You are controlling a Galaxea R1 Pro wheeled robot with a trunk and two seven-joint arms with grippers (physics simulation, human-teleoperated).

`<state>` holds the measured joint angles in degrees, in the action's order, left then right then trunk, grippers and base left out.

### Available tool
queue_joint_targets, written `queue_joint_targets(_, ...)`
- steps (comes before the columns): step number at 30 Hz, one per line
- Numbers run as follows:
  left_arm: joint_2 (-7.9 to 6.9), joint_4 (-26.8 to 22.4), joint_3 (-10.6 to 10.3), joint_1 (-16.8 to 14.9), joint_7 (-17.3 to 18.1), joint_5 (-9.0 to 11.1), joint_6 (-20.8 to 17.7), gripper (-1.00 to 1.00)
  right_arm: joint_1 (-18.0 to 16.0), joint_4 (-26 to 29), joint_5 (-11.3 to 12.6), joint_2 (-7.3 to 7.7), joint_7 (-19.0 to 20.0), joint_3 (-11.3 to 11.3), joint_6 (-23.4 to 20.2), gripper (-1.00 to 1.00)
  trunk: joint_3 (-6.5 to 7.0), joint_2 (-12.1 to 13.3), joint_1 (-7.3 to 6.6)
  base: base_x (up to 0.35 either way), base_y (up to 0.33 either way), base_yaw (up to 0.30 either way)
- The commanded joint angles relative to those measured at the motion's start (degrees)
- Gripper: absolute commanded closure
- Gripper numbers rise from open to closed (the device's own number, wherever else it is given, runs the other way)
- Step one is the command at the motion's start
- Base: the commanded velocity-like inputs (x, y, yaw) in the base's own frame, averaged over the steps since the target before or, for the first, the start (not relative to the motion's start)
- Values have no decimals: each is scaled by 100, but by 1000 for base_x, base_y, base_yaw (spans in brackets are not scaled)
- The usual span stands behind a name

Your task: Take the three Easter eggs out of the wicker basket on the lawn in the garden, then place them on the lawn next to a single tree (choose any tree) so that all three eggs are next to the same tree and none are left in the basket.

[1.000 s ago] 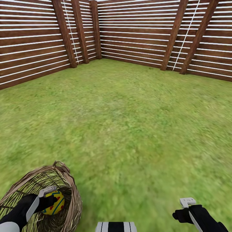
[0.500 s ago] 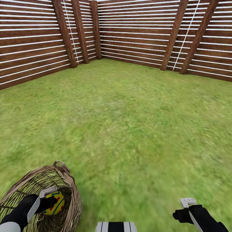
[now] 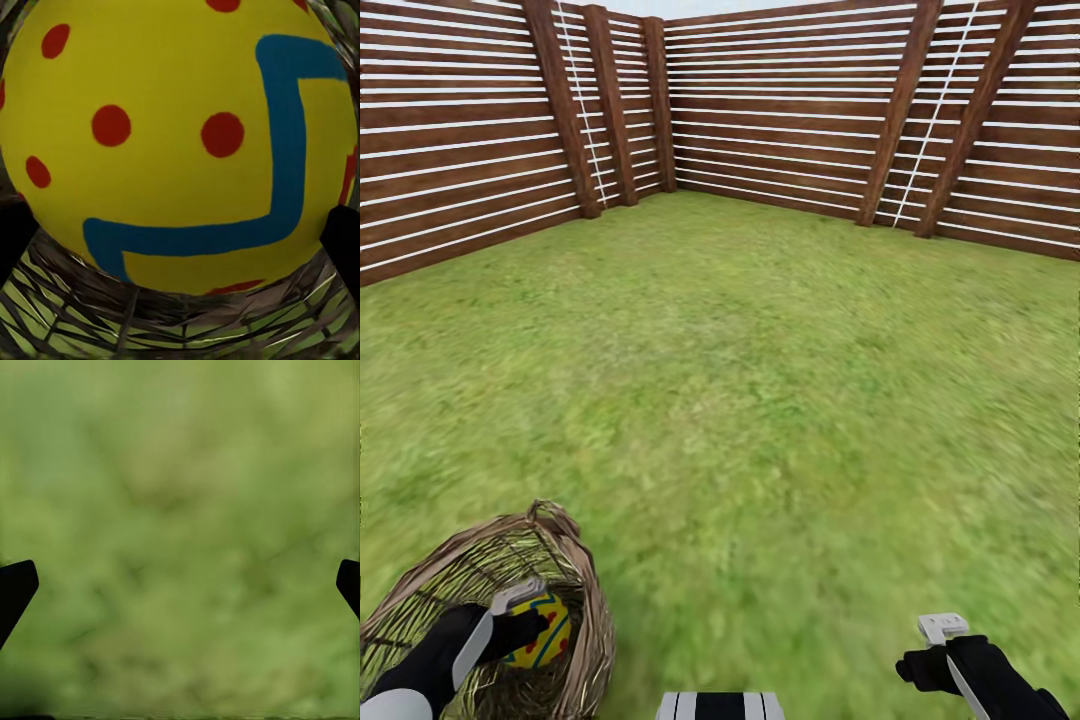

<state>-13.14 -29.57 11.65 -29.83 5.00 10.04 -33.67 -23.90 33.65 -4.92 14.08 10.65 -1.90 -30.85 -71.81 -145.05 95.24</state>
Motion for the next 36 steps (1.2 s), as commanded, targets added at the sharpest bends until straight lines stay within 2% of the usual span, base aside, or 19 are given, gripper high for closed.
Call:
queue_joint_targets(1,9,-6,23,-4,19,13,-39,100,-1,10,-53,-2,42,-19,-27,-100,-4,-2,-3,-277,0,0)
queue_joint_targets(12,21,-4,21,-1,13,0,-44,100,-1,1,-53,-10,42,-12,-27,-100,-4,-2,-3,-276,0,0)
queue_joint_targets(36,17,-5,13,-1,52,13,-85,100,-1,1,-52,15,51,-20,-27,-100,527,30,-65,-1,0,0)
